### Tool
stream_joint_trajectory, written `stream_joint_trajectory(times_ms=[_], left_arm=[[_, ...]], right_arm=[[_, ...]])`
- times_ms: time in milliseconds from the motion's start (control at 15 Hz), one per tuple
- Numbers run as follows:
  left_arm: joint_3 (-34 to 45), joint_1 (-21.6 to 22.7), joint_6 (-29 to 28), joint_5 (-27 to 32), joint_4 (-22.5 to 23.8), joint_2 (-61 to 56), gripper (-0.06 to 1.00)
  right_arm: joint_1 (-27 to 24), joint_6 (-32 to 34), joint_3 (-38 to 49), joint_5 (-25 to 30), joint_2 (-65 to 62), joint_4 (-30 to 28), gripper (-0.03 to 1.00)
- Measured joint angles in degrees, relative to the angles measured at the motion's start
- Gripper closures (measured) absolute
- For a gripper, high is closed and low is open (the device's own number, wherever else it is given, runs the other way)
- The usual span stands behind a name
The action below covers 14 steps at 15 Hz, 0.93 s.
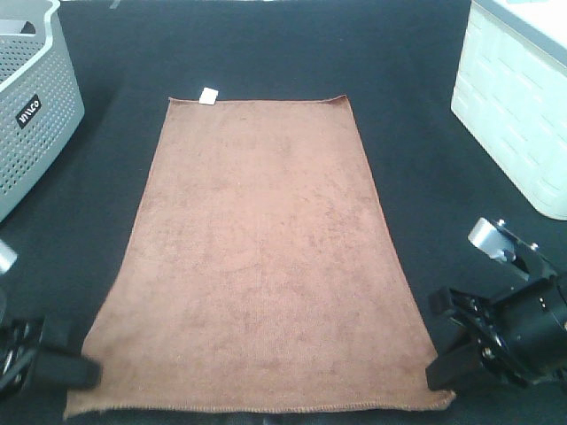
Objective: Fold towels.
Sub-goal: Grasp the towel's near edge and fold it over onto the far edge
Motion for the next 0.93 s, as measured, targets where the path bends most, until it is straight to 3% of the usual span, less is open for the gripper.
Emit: stream_joint_trajectory(times_ms=[400, 667, 933], left_arm=[[-13.64, 0.0, -8.19, -0.52, 3.78, 0.06, 0.94], [-27.9, 0.0, -20.4, -3.38, 14.27, 2.86, 0.94], [-42.57, 0.0, -22.29, -5.79, 16.56, 11.8, 0.94]], right_arm=[[0.0, 4.7, -15.3, 0.17, 0.4, -5.9, 0.97], [0.0, 12.09, -33.92, 4.64, 8.14, -14.61, 0.97], [0.0, 15.7, -55.52, 10.08, 20.8, -18.91, 0.97]])
